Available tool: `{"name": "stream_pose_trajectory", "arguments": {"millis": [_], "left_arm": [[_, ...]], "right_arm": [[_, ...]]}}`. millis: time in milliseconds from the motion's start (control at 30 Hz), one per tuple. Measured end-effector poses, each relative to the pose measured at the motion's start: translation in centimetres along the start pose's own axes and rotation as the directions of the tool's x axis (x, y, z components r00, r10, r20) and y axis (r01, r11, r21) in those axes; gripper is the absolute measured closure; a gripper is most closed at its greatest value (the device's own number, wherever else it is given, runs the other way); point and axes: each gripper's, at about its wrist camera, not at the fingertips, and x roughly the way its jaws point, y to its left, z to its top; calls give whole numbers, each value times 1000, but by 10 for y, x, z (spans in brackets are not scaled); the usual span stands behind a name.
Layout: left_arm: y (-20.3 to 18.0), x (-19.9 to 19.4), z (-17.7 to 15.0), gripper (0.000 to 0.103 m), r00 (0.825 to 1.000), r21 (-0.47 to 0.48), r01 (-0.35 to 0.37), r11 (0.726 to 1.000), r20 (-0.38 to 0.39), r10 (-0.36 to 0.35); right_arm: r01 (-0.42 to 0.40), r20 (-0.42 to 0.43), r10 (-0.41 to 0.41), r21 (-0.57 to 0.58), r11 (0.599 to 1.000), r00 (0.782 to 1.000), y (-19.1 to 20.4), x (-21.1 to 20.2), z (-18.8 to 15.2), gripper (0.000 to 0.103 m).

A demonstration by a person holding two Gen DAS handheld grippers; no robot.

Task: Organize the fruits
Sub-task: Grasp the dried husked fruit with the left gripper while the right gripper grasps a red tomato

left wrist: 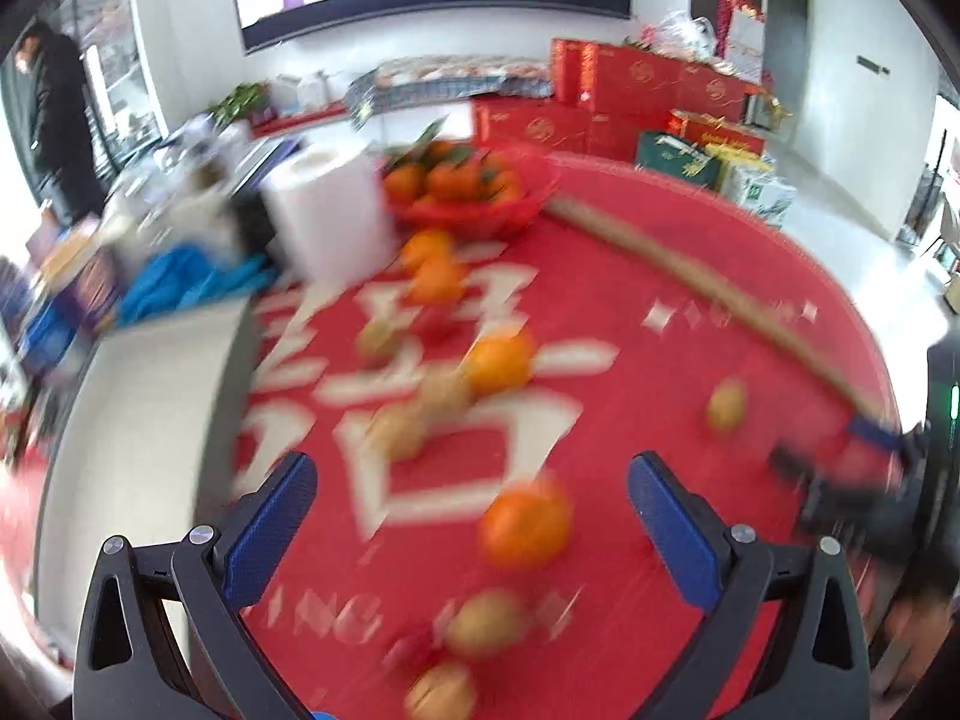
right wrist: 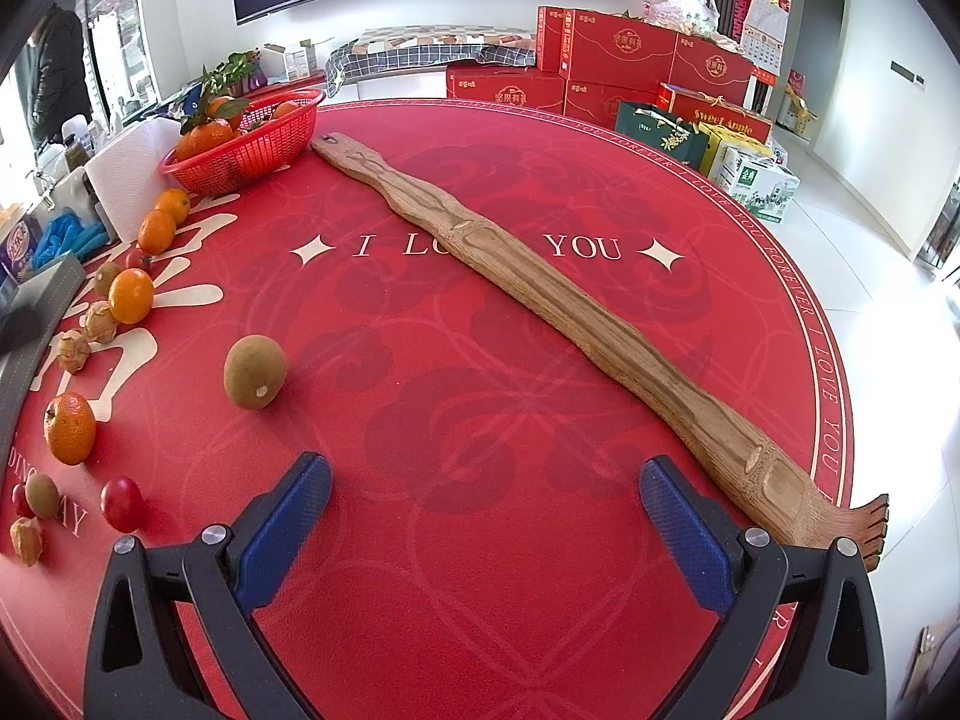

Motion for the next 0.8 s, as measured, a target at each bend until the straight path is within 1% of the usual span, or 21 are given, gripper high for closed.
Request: {"name": "stream_pose_trajectory", "arguments": {"millis": [67, 100, 167, 267, 333, 367, 400, 433, 467, 567, 600, 633, 700, 733, 800], "left_arm": [[11, 0, -23, 0, 1000, -9, -9, 1000, -29, 8], [15, -1, -41, 0, 999, -19, -20, 1000, -41, 19], [16, -4, -56, 0, 998, -17, -37, 999, -45, 36], [8, 3, -71, 0, 998, -4, -22, 1000, -51, 22], [4, 18, -71, 0, 996, 14, -42, 999, -79, 43], [6, 18, -71, 0, 999, -10, -31, 999, -44, 30], [11, 21, -69, 0, 998, -31, -27, 999, -50, 26], [17, 23, -68, 0, 999, -64, 0, 998, -51, -3], [22, 22, -68, 0, 999, -91, 7, 996, -35, -10], [29, 12, -80, 0, 1000, -116, -26, 993, 11, 27], [29, 10, -81, 0, 999, -119, -32, 992, 15, 34], [30, 10, -81, 0, 999, -122, -32, 992, 9, 34], [32, 9, -76, 0, 999, -134, -33, 990, -39, 28], [33, 10, -75, 0, 998, -141, -34, 989, -50, 27], [31, 7, -76, 0, 999, -141, -36, 989, -46, 30]], "right_arm": [[0, 0, 0, 0, 1000, 1000, 0, 0, 0, 0], [0, 0, 0, 0, 1000, 1000, 0, 0, 0, 0], [0, 0, 0, 0, 1000, 1000, 0, 0, 0, 0], [0, 0, 0, 0, 1000, 1000, 0, 0, 0, 0], [-1, 0, 1, -1, 1000, 1000, 0, 0, -1, 0], [-1, 0, 1, -1, 1000, 1000, 0, 1, -1, 0], [-1, 0, 1, -1, 1000, 1000, 0, 0, -1, 0], [-1, 0, 1, -1, 1000, 1000, 0, 1, -1, 0], [-1, 0, 1, -1, 1000, 1000, 0, 1, -1, 0], [-1, 0, 1, -1, 1000, 1000, 0, 1, -1, 0], [-2, 0, 2, -1, 1000, 1000, 0, 1, -1, 0], [-2, 0, 2, -2, 1000, 1000, 0, 1, -1, 0], [-2, 0, 2, -2, 1000, 1000, 0, 1, -1, 0], [-2, 0, 2, -2, 1000, 1000, 0, 1, -1, 0], [-3, 0, 3, -3, 1000, 1000, 0, 1, -1, 0]]}}
